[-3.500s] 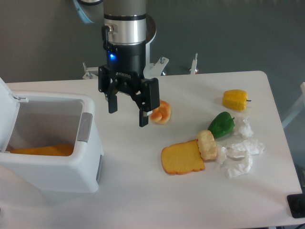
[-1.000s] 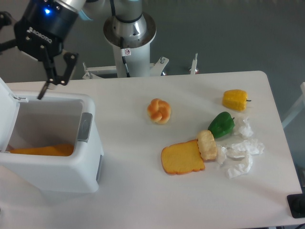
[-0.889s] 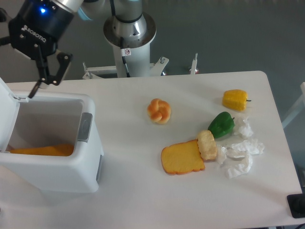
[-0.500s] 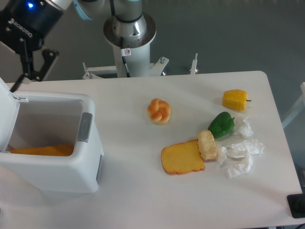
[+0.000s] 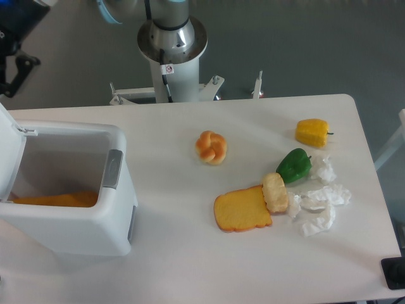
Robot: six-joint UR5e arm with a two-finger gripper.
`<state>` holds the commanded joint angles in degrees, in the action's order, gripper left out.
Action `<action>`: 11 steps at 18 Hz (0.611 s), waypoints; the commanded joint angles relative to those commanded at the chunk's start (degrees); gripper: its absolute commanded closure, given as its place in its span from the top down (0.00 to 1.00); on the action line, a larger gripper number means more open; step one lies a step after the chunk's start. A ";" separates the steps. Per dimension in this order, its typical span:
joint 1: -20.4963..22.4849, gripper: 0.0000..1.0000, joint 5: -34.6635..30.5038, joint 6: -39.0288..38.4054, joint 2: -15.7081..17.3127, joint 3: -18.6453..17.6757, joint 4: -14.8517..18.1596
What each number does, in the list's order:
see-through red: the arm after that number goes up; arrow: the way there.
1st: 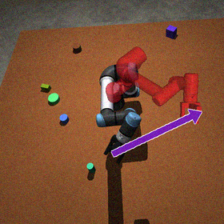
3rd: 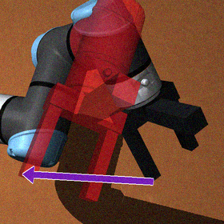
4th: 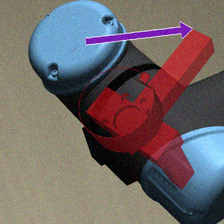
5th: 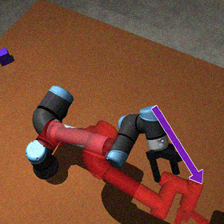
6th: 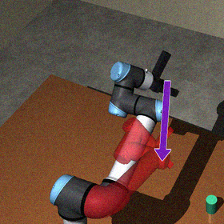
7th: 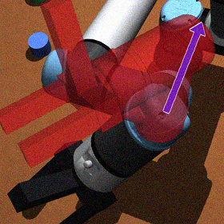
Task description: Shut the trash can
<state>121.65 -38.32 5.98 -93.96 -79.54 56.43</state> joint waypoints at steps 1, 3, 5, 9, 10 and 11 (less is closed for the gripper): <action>-0.79 1.00 0.00 0.00 -0.09 0.00 0.00; -1.32 1.00 0.09 0.00 -0.09 0.00 0.00; -1.67 1.00 0.35 0.00 -0.09 -0.09 0.00; -2.64 1.00 0.62 -0.87 -0.17 -0.44 0.09; -2.64 1.00 0.62 -1.05 -0.18 -0.44 0.00; -2.64 1.00 0.62 -1.05 -0.35 -0.44 0.00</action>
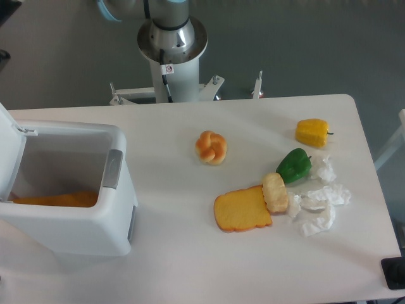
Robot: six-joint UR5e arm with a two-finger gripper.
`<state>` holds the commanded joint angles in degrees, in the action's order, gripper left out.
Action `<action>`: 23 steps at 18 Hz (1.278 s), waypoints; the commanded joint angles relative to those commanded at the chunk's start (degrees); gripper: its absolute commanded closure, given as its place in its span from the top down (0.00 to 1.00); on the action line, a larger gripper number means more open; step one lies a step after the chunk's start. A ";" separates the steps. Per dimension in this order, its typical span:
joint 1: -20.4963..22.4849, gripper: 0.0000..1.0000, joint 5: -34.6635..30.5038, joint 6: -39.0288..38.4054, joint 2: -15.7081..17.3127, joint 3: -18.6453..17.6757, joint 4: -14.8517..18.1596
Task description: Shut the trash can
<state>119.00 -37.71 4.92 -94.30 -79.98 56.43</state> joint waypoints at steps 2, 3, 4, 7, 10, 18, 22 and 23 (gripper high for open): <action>0.00 1.00 0.00 0.00 -0.35 0.00 0.00; 0.00 1.00 0.09 0.00 -0.35 0.00 0.00; 0.00 1.00 0.09 0.00 -0.18 0.00 0.00; -0.09 1.00 1.05 0.00 -0.18 0.18 0.00; -0.61 1.00 1.23 0.09 -0.26 0.26 0.00; -1.76 1.00 4.30 0.09 -0.97 0.53 0.00; -2.72 1.00 4.39 0.18 -2.46 0.61 0.00; -3.25 1.00 4.31 0.18 -2.81 0.70 -0.09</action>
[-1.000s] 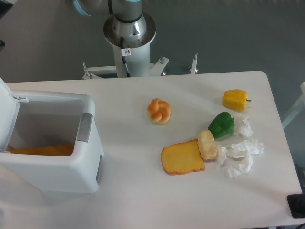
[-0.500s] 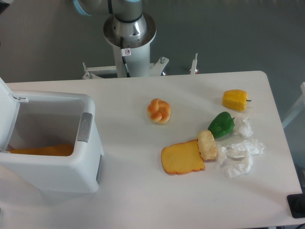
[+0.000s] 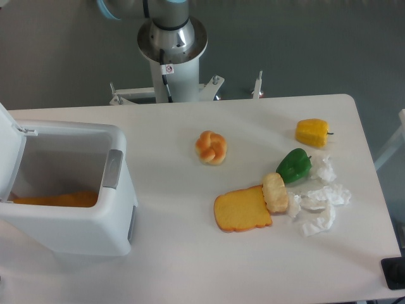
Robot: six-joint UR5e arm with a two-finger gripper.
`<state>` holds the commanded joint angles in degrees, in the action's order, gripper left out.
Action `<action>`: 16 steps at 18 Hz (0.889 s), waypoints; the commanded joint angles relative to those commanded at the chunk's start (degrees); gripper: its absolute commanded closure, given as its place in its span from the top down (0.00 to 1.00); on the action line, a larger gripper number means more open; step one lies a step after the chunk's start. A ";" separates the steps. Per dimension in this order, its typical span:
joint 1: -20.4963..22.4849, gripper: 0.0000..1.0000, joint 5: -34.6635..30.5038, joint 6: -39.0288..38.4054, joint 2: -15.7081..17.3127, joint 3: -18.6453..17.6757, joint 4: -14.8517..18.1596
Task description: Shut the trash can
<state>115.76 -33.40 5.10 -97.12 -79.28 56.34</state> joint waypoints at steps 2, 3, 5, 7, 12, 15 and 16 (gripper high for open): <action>-0.44 1.00 0.00 0.00 -0.35 0.00 0.00; -0.53 1.00 0.00 0.00 -0.36 0.00 0.00; -1.06 1.00 0.00 0.00 -0.44 -0.09 0.09; -1.32 1.00 0.00 0.00 -0.44 -0.17 0.09; -1.94 1.00 0.00 0.00 -0.36 -0.17 0.09; -2.20 1.00 0.00 0.00 -0.36 -0.44 0.09; -2.29 1.00 0.00 0.00 -0.44 -0.61 0.09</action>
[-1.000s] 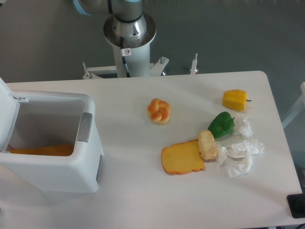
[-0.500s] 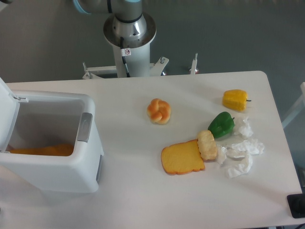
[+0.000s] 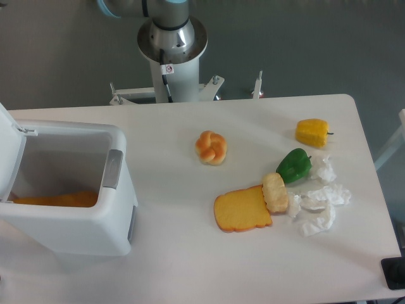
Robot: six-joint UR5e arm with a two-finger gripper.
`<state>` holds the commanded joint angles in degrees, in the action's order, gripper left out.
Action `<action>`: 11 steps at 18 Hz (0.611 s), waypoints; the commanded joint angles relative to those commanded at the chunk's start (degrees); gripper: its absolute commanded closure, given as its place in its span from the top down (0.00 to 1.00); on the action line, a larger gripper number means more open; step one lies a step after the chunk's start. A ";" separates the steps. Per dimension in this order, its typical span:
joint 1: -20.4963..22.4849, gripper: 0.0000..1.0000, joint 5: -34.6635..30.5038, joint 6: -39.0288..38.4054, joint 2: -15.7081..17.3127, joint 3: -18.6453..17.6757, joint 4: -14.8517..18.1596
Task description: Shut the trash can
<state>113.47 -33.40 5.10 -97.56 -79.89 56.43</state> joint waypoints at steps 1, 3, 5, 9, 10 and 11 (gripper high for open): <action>0.00 1.00 0.00 0.09 0.00 -0.18 0.00; -0.09 1.00 -0.09 0.44 -0.09 -0.62 0.00; -0.09 1.00 -0.09 0.62 -0.09 -0.53 0.00; -0.09 1.00 -0.09 0.62 -0.09 -0.53 0.00; 0.00 1.00 -0.17 0.62 -0.18 -0.53 0.00; 0.00 1.00 -0.44 0.62 -0.18 -0.53 0.00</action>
<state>113.47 -33.84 5.71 -97.73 -80.42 56.43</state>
